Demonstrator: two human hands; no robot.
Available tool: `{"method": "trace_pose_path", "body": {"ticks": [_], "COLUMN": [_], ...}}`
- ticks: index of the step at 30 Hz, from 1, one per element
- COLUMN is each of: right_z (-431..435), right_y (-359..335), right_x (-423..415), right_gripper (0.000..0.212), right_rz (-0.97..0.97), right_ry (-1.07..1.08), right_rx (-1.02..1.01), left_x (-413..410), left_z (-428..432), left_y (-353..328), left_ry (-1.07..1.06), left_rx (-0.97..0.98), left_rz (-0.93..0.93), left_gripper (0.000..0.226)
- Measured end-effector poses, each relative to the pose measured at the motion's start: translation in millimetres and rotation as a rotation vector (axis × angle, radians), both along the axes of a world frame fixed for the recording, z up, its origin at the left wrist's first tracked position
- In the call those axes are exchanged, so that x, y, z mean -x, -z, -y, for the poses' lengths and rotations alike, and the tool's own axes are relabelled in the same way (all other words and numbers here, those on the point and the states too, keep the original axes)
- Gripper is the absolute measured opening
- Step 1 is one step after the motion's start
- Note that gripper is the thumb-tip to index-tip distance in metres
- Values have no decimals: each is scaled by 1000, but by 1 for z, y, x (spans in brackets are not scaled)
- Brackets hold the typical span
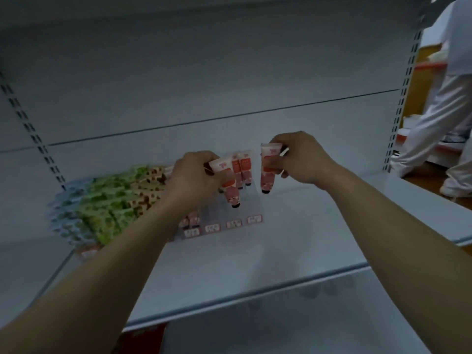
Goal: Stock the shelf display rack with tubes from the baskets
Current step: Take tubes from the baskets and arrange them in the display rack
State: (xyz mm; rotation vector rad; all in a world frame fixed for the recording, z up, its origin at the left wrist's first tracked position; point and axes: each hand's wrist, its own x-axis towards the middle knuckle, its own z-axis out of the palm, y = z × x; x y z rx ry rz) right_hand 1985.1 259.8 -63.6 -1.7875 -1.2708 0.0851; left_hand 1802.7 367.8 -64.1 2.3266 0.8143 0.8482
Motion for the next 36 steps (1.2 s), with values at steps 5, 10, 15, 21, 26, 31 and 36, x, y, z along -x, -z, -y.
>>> {"method": "trace_pose_path", "body": {"ticks": [5, 10, 15, 21, 26, 31, 36], "right_z": [-42, -76, -96, -105, -107, -110, -114], "right_y": [11, 42, 53, 60, 61, 55, 61], "right_x": [-39, -56, -61, -58, -52, -46, -39], "right_gripper": [15, 15, 12, 10, 12, 17, 11], "right_rz": [30, 21, 43, 102, 201, 260, 206], "right_ry": [94, 38, 36, 52, 94, 173, 246], "right_rx": [-192, -161, -192, -125, -109, -91, -110], "left_x": [-47, -85, -100, -101, -105, -106, -103], "left_z": [-34, -59, -79, -89, -92, -93, -87], "left_y": [-8, 6, 27, 28, 22, 21, 25], "left_ry": [-28, -33, -39, 4, 59, 55, 40], "left_rx": [-87, -178, -277, -330, -387, -420, -427], "left_rz": [-23, -11, -112, -169, -242, -236, -245], "left_gripper": [14, 15, 8, 12, 16, 16, 3]}}
